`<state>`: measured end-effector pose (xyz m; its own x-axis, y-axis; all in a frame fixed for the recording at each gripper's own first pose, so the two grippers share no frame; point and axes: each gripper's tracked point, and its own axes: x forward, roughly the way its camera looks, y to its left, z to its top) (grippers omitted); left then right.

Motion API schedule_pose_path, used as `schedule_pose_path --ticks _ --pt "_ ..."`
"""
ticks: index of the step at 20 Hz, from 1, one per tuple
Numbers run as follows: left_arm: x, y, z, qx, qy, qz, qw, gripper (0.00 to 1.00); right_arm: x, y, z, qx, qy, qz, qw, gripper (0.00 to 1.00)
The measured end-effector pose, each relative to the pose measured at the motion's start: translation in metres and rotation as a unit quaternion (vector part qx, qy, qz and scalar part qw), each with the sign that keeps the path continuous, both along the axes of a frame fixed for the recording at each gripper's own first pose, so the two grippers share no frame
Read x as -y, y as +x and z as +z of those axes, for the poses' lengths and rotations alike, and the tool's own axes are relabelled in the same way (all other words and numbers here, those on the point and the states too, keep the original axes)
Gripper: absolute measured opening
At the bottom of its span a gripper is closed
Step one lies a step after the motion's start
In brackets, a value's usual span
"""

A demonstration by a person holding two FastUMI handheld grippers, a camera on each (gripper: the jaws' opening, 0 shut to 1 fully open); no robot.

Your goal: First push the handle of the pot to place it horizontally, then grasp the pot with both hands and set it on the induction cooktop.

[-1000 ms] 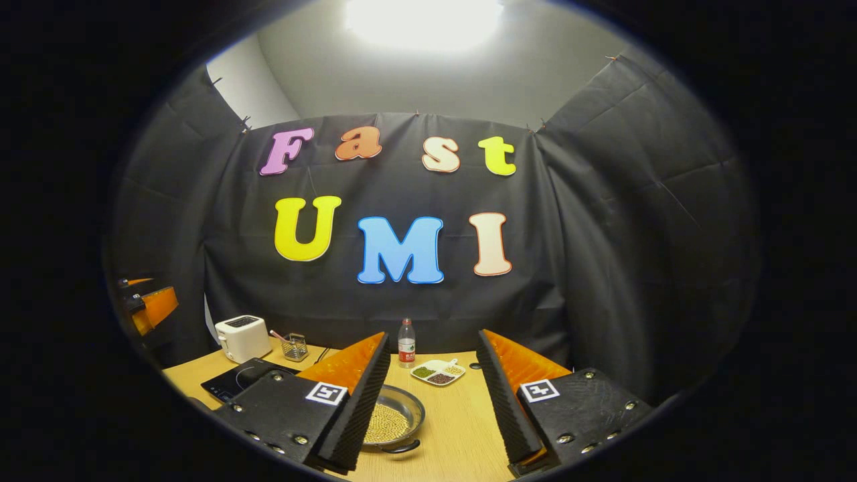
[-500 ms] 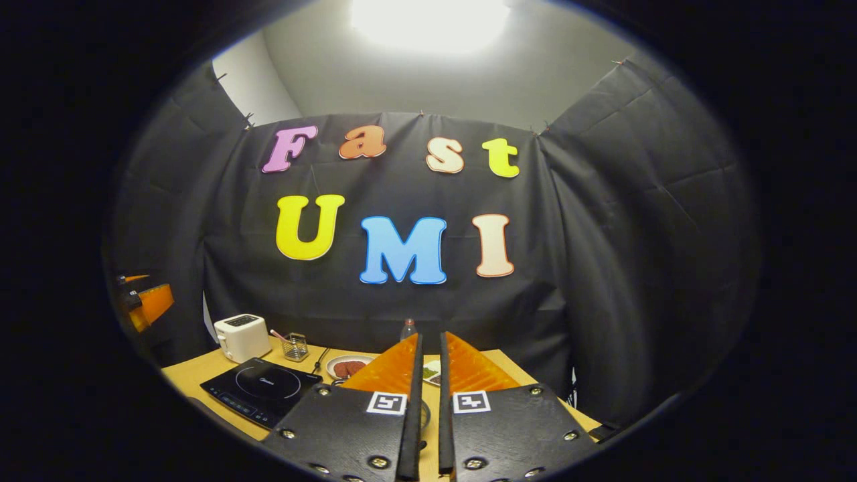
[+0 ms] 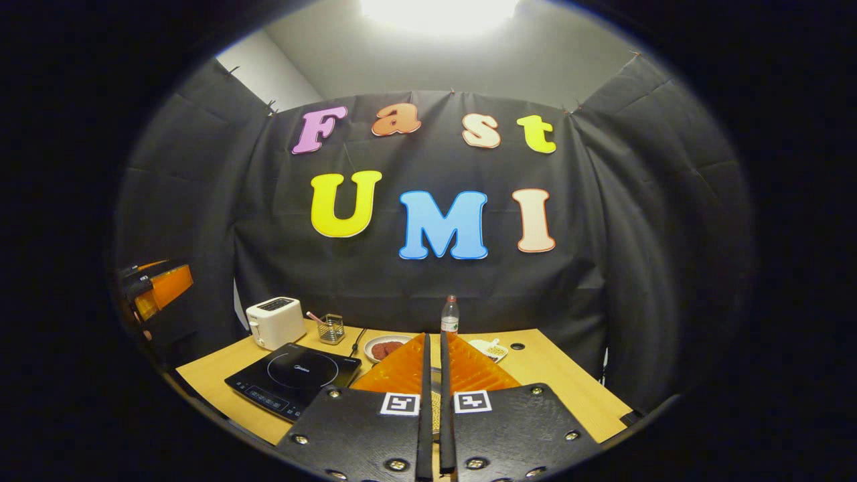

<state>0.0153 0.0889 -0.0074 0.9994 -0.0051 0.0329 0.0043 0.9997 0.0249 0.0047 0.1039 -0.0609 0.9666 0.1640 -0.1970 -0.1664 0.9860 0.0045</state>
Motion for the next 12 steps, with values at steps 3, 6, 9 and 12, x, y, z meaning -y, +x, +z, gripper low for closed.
schedule_pose_path --ticks 3,6,9,12 --pt "-0.015 0.0 -0.009 -0.008 0.003 0.016 1.0 0.96 -0.017 -0.001 -0.02 -0.028 -0.005 0.031 0.999 0.05" --pt "-0.015 0.003 -0.012 -0.011 0.005 0.023 1.0 0.96 -0.025 0.004 -0.039 -0.045 -0.028 0.066 0.996 0.05" --pt "-0.008 0.018 -0.017 -0.017 -0.001 0.041 0.999 0.99 -0.038 0.008 -0.063 -0.075 -0.023 0.119 0.99 0.05" --pt "0.003 0.033 -0.022 -0.023 -0.008 0.06 0.998 0.96 -0.037 0.014 -0.091 -0.106 -0.029 0.163 0.981 0.05"
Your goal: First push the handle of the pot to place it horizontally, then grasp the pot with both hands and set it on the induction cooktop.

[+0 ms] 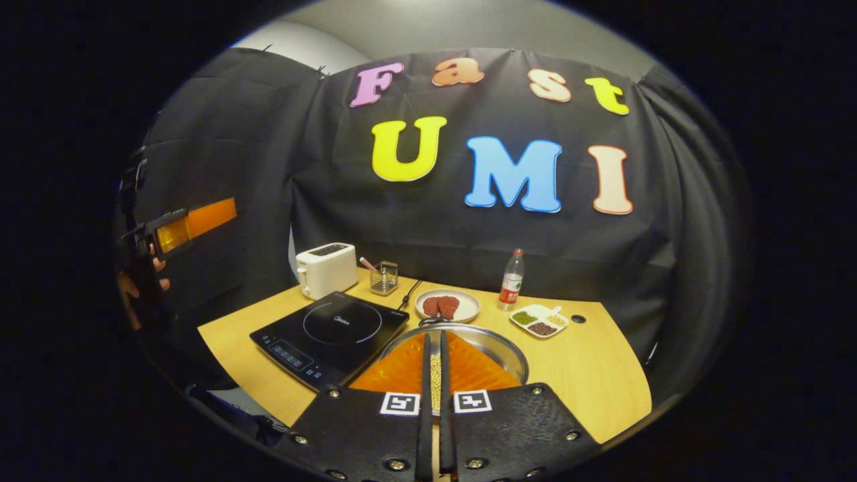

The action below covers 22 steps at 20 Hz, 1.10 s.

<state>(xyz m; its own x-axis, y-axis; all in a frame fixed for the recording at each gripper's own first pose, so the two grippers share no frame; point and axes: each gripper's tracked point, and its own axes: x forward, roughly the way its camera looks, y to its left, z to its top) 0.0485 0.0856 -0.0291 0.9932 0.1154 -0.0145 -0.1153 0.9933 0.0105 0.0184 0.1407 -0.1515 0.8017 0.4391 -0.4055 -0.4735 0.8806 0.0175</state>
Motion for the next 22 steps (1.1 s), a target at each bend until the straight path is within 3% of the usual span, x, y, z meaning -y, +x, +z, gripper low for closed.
schedule_pose_path --ticks 7,8,14,22 --pt "0.031 0.025 -0.002 -0.007 0.016 0.031 0.999 0.99 -0.001 0.001 -0.067 -0.083 -0.013 0.088 0.993 0.04" --pt "0.034 0.027 -0.003 -0.011 0.019 0.034 0.999 0.94 0.0 0.0 -0.075 -0.091 -0.019 0.1 0.991 0.04" --pt "0.04 0.032 -0.009 -0.03 0.029 0.055 0.998 0.99 -0.003 -0.02 -0.119 -0.158 -0.034 0.17 0.972 0.05" --pt "0.04 0.032 -0.013 -0.04 0.04 0.08 0.995 0.99 0.014 -0.032 -0.171 -0.238 -0.071 0.207 0.946 0.05"
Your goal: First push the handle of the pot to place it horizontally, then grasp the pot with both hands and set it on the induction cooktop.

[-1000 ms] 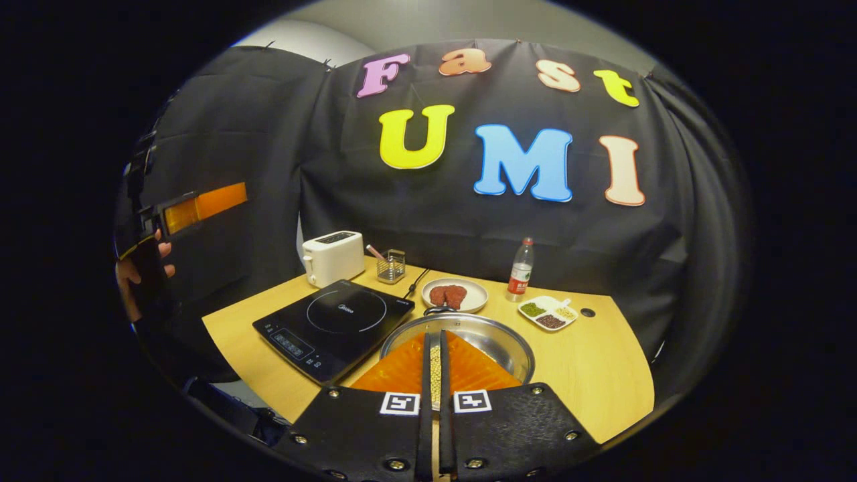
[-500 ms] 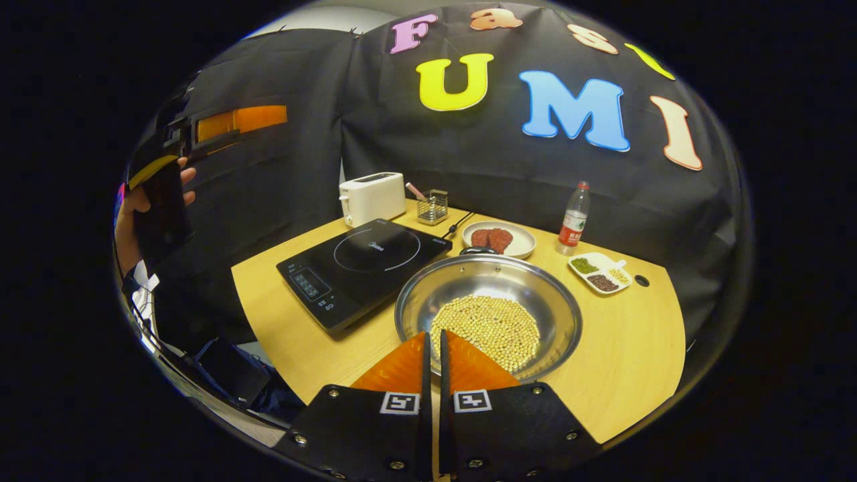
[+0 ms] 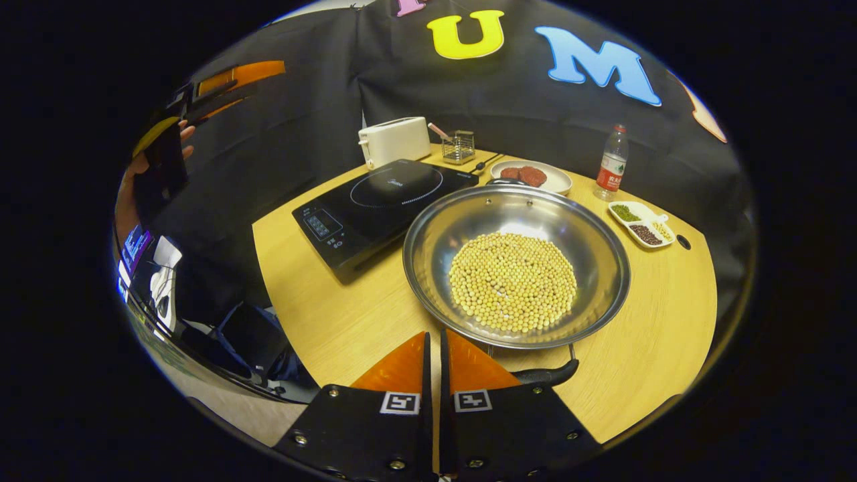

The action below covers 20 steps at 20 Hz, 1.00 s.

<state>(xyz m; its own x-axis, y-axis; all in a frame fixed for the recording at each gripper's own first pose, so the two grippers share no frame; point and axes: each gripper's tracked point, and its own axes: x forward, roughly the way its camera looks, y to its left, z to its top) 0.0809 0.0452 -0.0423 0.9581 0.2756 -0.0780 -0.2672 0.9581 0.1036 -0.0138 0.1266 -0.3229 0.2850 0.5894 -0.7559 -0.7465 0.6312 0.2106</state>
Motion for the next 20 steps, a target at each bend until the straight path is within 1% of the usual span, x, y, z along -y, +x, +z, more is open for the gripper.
schedule_pose_path --ticks 5,6,7,9,10,14,20 --pt "0.005 0.007 -0.003 -0.006 0.001 0.003 1.0 0.99 0.013 0.004 -0.023 -0.021 -0.026 0.013 0.999 0.05" --pt "0.008 0.008 -0.001 -0.004 0.002 0.003 1.0 0.96 0.015 0.002 -0.024 -0.025 -0.026 0.012 0.999 0.01" --pt "0.01 0.01 0.002 -0.001 0.004 0.002 1.0 0.96 0.017 0.004 -0.024 -0.023 -0.027 0.01 0.999 0.01" --pt "0.018 0.013 0.003 0.003 0.006 -0.003 1.0 0.96 0.022 0.009 -0.024 -0.019 -0.029 0.003 0.999 0.01" --pt "0.021 0.016 0.002 0.002 0.007 -0.006 1.0 0.99 0.024 0.011 -0.025 -0.02 -0.03 -0.001 0.999 0.01" --pt "0.035 0.021 -0.003 -0.001 0.004 -0.016 1.0 0.99 0.04 0.02 -0.026 -0.015 -0.04 -0.019 0.999 0.01" --pt "0.052 0.028 -0.01 -0.004 -0.007 -0.024 1.0 0.96 0.064 0.038 -0.029 -0.006 -0.056 -0.043 0.997 0.01"
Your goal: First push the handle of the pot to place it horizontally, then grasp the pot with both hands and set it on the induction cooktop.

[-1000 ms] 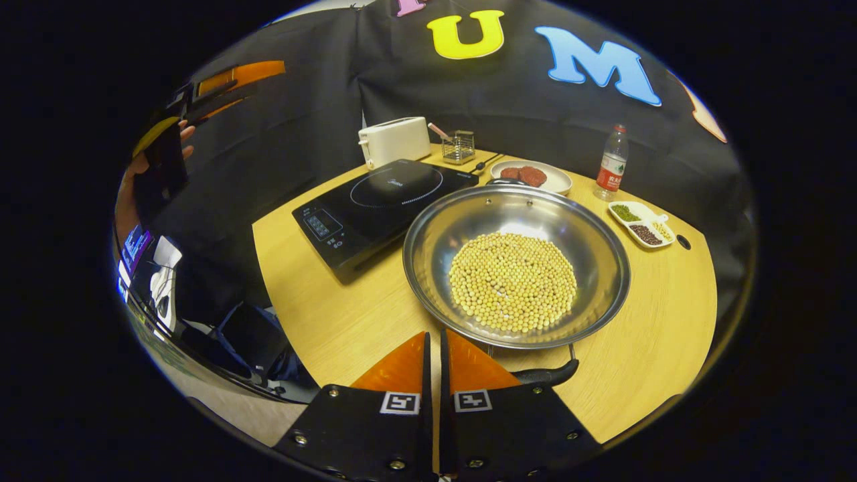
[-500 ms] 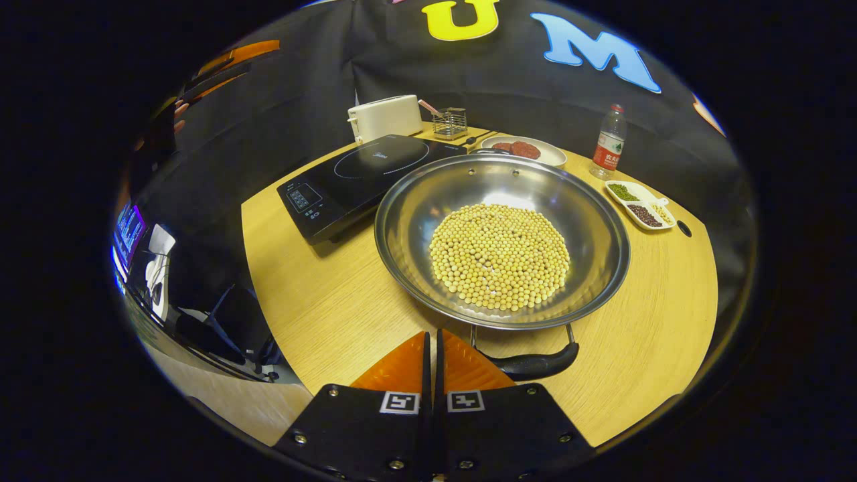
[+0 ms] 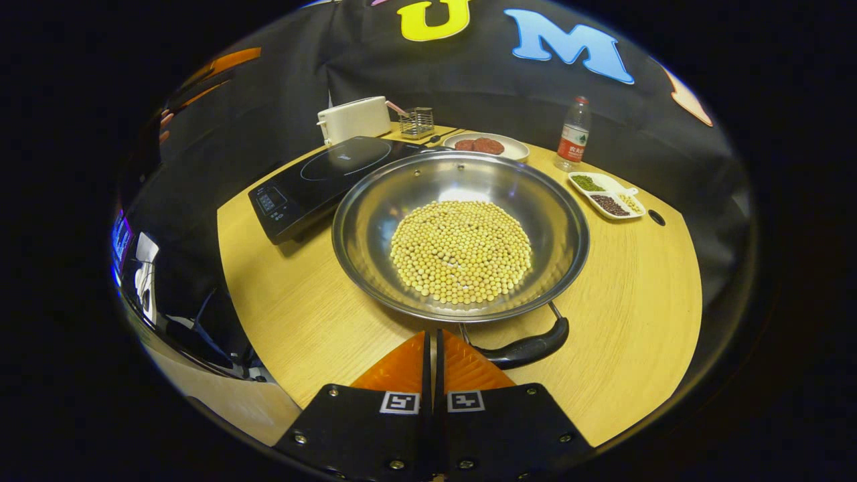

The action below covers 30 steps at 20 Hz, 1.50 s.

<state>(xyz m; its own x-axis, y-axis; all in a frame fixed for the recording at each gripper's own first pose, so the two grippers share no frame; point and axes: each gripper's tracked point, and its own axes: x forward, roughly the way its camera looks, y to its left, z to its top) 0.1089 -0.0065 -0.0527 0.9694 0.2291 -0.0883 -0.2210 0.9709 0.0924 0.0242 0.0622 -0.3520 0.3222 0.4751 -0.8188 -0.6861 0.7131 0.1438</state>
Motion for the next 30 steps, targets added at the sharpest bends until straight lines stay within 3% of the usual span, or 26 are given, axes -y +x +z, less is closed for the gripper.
schedule_pose_path --ticks 12,13,23,29,30 --pt "0.042 0.025 -0.021 -0.012 -0.008 -0.003 1.0 0.94 0.048 0.051 -0.006 0.012 -0.018 -0.04 0.999 0.01" --pt "0.046 0.026 -0.025 -0.015 -0.008 -0.002 1.0 0.99 0.052 0.056 -0.006 0.011 -0.02 -0.047 0.999 0.01" --pt "0.084 0.034 -0.059 -0.053 0.002 0.004 0.999 0.97 0.074 0.104 -0.008 0.03 -0.01 -0.112 0.993 0.01" --pt "0.109 0.048 -0.092 -0.078 0.001 -0.031 0.996 0.94 0.086 0.135 0.026 0.109 0.02 -0.175 0.978 0.01" --pt "0.112 0.052 -0.1 -0.082 -0.003 -0.04 0.996 0.96 0.086 0.14 0.036 0.124 0.033 -0.187 0.974 0.05"
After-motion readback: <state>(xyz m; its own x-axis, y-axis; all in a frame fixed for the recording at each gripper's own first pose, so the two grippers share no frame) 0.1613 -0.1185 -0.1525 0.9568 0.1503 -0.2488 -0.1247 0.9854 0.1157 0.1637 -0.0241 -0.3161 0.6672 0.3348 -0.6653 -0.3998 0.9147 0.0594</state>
